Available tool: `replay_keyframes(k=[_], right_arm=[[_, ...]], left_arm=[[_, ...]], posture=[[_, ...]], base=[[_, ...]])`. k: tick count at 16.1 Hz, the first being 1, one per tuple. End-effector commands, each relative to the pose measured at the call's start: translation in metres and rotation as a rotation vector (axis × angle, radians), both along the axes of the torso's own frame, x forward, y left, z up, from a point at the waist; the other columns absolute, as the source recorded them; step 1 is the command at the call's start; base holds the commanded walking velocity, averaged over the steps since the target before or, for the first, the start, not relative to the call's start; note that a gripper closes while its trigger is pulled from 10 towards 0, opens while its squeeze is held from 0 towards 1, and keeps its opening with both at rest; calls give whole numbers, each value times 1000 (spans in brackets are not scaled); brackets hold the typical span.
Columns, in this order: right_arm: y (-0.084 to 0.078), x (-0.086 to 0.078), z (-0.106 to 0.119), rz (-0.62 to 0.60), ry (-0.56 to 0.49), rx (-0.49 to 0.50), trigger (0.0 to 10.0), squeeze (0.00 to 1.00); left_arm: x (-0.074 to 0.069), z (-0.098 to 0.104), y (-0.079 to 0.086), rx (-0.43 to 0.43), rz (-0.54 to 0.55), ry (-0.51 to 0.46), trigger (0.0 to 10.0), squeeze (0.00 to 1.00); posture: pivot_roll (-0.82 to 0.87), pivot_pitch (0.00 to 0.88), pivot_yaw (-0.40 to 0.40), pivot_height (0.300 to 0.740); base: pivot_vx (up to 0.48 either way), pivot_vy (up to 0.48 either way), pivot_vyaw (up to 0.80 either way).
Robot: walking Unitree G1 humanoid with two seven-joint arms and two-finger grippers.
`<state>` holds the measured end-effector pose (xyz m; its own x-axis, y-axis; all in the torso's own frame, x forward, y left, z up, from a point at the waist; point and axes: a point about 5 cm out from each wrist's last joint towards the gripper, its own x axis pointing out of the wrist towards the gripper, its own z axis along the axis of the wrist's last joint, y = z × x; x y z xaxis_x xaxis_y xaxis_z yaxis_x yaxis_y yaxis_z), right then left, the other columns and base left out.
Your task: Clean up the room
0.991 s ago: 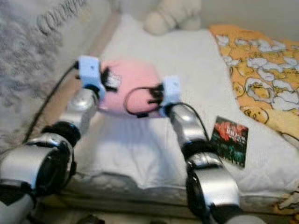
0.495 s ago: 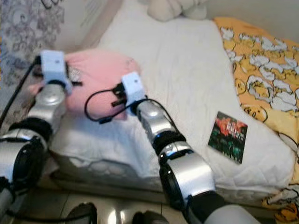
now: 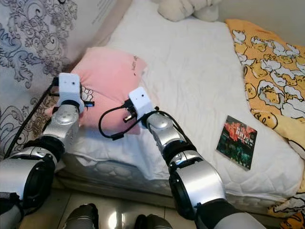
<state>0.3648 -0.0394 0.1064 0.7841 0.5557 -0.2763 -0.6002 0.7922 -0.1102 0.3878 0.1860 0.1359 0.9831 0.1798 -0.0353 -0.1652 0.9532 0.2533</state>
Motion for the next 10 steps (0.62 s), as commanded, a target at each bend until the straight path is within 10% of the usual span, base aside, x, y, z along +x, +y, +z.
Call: replay_keyframes(k=[1,2,3,4,10], right_arm=[[-21,-4,-19,-67,66,-45,10000,0],[-21,-4,-19,-70,69,-43,10000,0],[-22,-4,-20,-103,95,-7,10000,161],[-24,-2,-19,-150,122,47,10000,1000],[-16,-5,-21,-167,142,93,10000,1000]], left_arm=[[7,22,12,35,58,-60,10000,0],[8,26,12,40,56,-69,10000,0],[11,33,11,47,50,-85,10000,361],[12,35,10,61,42,-88,10000,1000],[12,38,14,90,27,-85,10000,1000]], posture=[[70,148,-200,740],[70,147,-199,740],[74,137,-192,740],[73,132,-192,740],[65,121,-182,740]], base=[[0,0,0],[0,0,0],[0,0,0],[0,0,0],[0,0,0]])
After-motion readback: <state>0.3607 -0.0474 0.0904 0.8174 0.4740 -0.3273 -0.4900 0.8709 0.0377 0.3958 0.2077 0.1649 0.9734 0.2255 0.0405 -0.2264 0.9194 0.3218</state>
